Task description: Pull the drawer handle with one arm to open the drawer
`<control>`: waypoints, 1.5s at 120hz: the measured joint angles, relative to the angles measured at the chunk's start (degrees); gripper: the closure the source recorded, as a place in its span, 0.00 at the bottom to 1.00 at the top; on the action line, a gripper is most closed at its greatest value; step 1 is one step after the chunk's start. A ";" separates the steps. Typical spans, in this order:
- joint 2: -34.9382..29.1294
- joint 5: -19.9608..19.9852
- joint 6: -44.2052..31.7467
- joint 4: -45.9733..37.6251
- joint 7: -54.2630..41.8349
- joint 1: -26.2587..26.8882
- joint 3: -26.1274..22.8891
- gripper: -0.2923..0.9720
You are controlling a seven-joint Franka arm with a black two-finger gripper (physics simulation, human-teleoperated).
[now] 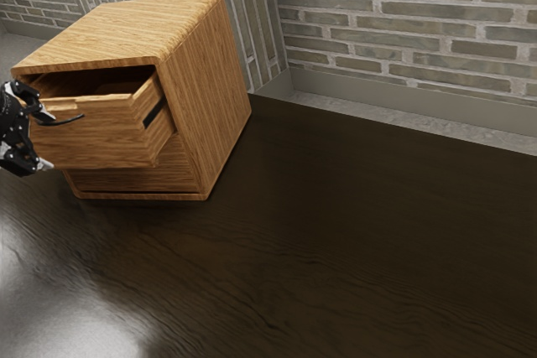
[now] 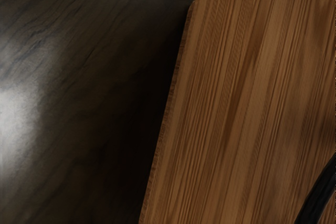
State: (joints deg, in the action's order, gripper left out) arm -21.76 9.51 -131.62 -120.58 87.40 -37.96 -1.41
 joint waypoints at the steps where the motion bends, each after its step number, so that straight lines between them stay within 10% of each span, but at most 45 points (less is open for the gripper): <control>1: -0.10 0.01 -0.01 -0.10 0.00 0.00 0.00 0.26; 180: -16.53 3.58 0.22 -15.32 0.13 -2.98 -3.59 0.26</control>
State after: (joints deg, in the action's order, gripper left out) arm -38.29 13.10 -131.40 -135.90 87.53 -40.94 -5.00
